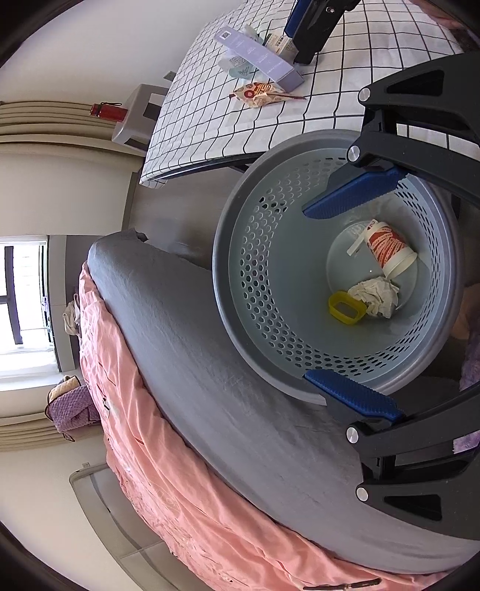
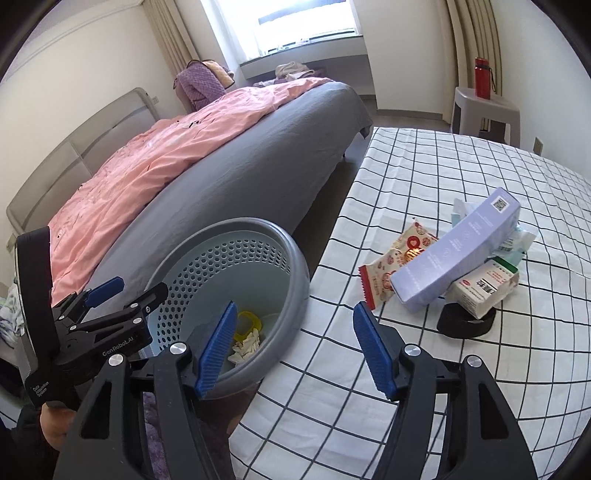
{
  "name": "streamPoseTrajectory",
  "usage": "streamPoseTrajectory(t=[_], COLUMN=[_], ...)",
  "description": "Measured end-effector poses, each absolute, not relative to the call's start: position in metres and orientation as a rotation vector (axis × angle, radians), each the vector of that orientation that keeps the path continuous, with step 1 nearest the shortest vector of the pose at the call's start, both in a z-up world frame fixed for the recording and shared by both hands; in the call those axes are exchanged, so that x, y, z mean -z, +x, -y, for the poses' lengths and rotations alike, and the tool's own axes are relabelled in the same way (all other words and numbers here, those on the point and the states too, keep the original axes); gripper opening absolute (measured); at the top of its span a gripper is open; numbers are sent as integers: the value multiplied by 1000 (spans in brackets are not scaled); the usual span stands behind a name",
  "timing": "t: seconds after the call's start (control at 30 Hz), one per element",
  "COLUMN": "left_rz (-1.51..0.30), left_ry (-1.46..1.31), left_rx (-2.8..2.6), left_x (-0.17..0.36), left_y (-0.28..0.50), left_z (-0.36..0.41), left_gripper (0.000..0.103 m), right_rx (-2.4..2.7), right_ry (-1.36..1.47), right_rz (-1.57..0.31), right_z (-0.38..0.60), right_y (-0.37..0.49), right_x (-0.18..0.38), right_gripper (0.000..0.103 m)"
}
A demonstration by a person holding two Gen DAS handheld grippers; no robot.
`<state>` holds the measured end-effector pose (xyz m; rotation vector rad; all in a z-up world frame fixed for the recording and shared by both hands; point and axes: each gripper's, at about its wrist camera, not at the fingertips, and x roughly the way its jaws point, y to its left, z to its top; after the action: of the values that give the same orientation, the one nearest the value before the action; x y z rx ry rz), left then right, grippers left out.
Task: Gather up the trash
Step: 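Move both tools back toward the remaining trash on the checkered bed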
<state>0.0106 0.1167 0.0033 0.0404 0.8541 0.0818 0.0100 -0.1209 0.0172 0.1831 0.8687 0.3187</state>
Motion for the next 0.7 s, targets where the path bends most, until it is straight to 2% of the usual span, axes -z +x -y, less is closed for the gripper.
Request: streamPoseTrajectory(t=[0.7], left_rz=[-871], left_ry=[103], left_rx=[203], left_x=[-11], left_y=[9], left_z=[26], left_gripper=[80], right_rx=[-121], right_ry=[272], right_rz=[-912], right_z=[251], right_y=[-43], right_x=[-1], right_gripper=[66])
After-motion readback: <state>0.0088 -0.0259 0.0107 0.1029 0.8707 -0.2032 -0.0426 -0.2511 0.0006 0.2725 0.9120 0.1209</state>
